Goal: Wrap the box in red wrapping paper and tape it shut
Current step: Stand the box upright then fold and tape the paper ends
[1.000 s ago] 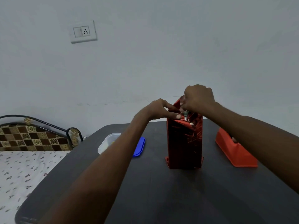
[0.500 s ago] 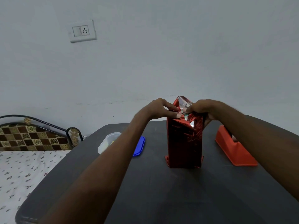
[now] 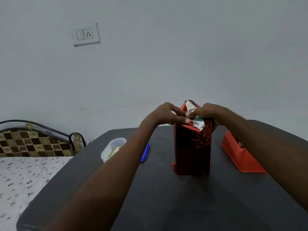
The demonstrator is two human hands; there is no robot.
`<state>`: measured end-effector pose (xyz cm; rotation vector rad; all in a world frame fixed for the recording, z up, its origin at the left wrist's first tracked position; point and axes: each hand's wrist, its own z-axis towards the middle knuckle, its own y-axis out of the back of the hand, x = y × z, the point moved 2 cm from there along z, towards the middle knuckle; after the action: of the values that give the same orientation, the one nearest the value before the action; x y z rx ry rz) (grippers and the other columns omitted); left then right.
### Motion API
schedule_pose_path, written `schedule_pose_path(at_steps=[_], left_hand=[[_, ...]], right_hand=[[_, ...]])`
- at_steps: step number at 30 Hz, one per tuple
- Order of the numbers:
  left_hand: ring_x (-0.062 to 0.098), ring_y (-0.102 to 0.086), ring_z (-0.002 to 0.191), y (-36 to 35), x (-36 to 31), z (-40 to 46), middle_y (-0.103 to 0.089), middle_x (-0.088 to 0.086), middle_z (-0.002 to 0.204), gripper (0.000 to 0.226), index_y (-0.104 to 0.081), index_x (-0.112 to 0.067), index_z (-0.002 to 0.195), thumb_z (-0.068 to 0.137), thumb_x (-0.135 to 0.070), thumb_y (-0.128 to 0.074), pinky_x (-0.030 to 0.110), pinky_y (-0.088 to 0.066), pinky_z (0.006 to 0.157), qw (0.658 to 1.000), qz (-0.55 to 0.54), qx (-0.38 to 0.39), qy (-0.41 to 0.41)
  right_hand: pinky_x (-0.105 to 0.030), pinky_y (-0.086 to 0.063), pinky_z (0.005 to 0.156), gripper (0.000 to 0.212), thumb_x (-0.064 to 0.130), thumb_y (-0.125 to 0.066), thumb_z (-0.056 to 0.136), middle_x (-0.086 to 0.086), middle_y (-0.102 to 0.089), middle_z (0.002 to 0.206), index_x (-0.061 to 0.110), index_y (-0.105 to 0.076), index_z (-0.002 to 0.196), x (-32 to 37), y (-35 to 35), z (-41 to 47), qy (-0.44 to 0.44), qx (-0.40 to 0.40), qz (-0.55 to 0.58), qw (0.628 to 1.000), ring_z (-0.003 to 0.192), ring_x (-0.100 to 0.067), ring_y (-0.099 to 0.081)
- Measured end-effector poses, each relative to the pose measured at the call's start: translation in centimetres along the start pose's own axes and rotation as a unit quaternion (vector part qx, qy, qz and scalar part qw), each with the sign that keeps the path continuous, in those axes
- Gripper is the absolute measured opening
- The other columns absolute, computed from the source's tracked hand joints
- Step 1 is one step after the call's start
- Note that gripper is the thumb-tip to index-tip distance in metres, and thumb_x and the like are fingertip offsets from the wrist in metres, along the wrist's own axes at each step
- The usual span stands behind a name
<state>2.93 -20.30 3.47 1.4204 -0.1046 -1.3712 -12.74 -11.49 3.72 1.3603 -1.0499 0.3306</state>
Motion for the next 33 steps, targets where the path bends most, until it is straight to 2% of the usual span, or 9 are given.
schedule_pose_path(at_steps=[5,12,15,19,22,25,29,31,33], left_hand=[[0.012,-0.066,0.100,-0.9,-0.7,0.2,-0.071,-0.010,0.109,0.037,-0.078,-0.030,0.105,0.071,-0.044,-0.085,0.030,-0.061,0.080,1.000,0.004,-0.003,-0.007],[0.002,-0.060,0.107,-0.8,-0.3,0.0,-0.070,-0.013,0.113,0.034,-0.077,-0.034,0.105,0.075,-0.050,-0.079,0.025,-0.050,0.090,1.000,0.010,-0.017,0.006],[-0.006,-0.063,0.096,-0.8,-0.4,-0.2,-0.074,-0.013,0.101,0.029,-0.079,-0.030,0.098,0.081,-0.052,-0.073,0.017,-0.044,0.079,0.996,-0.050,-0.069,0.020],[0.014,-0.070,0.090,-0.9,-0.1,0.8,-0.074,0.003,0.093,0.030,-0.073,-0.014,0.102,0.080,-0.034,-0.080,0.024,-0.056,0.067,0.978,-0.114,-0.171,0.043],[0.019,-0.069,0.090,-1.5,-0.1,1.5,-0.067,0.010,0.105,0.052,-0.063,-0.013,0.117,0.074,-0.032,-0.085,0.023,-0.055,0.058,0.979,-0.103,-0.118,0.131],[0.019,-0.067,0.082,-1.9,0.1,2.2,-0.072,0.012,0.100,0.041,-0.071,-0.007,0.108,0.076,-0.030,-0.083,0.028,-0.056,0.066,0.979,-0.077,-0.111,0.153],[0.021,-0.068,0.068,-2.0,0.9,2.0,-0.072,0.012,0.083,0.035,-0.073,-0.001,0.091,0.071,-0.028,-0.085,0.035,-0.060,0.068,0.957,-0.100,-0.186,0.200],[0.021,-0.071,0.063,-2.0,0.9,1.5,-0.072,0.012,0.077,0.028,-0.070,0.000,0.086,0.071,-0.020,-0.082,0.034,-0.062,0.061,0.942,-0.116,-0.226,0.219],[0.022,-0.071,0.056,-2.0,0.4,1.1,-0.071,0.011,0.070,0.017,-0.067,0.000,0.082,0.074,-0.011,-0.078,0.035,-0.062,0.059,0.930,-0.159,-0.237,0.232]], right_hand=[[-0.047,-0.059,0.060,0.054,0.027,-0.069,0.091,-0.026,-0.066,0.109,-0.002,-0.050,0.132,-0.8,1.2,0.2,-0.003,-0.015,-0.013,1.000,0.085,-0.042,-0.069],[-0.055,-0.060,0.069,0.036,0.027,-0.059,0.097,-0.022,-0.063,0.102,0.000,-0.055,0.121,-2.0,2.7,-0.3,0.000,0.006,0.069,0.998,0.084,-0.040,-0.068],[-0.051,-0.062,0.066,0.040,0.024,-0.064,0.094,-0.023,-0.064,0.104,0.000,-0.055,0.124,-2.2,2.8,-0.3,0.018,-0.002,0.065,0.998,0.085,-0.040,-0.069],[-0.045,-0.061,0.060,0.050,0.027,-0.068,0.091,-0.023,-0.066,0.108,0.000,-0.053,0.131,-2.4,2.6,0.2,0.021,-0.004,0.057,0.998,0.086,-0.039,-0.070],[-0.042,-0.060,0.065,0.045,0.032,-0.067,0.092,-0.019,-0.063,0.108,0.003,-0.056,0.125,-2.5,2.5,0.5,0.041,-0.014,0.073,0.996,0.087,-0.034,-0.068],[-0.039,-0.056,0.071,0.042,0.043,-0.064,0.090,-0.016,-0.064,0.114,0.013,-0.061,0.119,-2.3,2.4,0.8,0.080,-0.012,0.142,0.987,0.092,-0.029,-0.064],[-0.035,-0.048,0.081,0.041,0.042,-0.069,0.086,-0.008,-0.068,0.115,0.011,-0.065,0.112,-2.0,3.4,0.7,0.171,-0.227,0.098,0.954,0.102,-0.025,-0.062],[-0.028,-0.043,0.085,0.027,0.031,-0.065,0.091,-0.004,-0.071,0.111,0.013,-0.067,0.111,-1.5,3.5,-0.6,0.245,-0.348,0.004,0.905,0.105,-0.022,-0.064],[-0.023,-0.037,0.080,0.017,0.019,-0.062,0.091,0.000,-0.074,0.104,0.014,-0.072,0.103,-0.8,2.8,-2.3,0.323,-0.390,-0.051,0.861,0.100,-0.020,-0.065]])
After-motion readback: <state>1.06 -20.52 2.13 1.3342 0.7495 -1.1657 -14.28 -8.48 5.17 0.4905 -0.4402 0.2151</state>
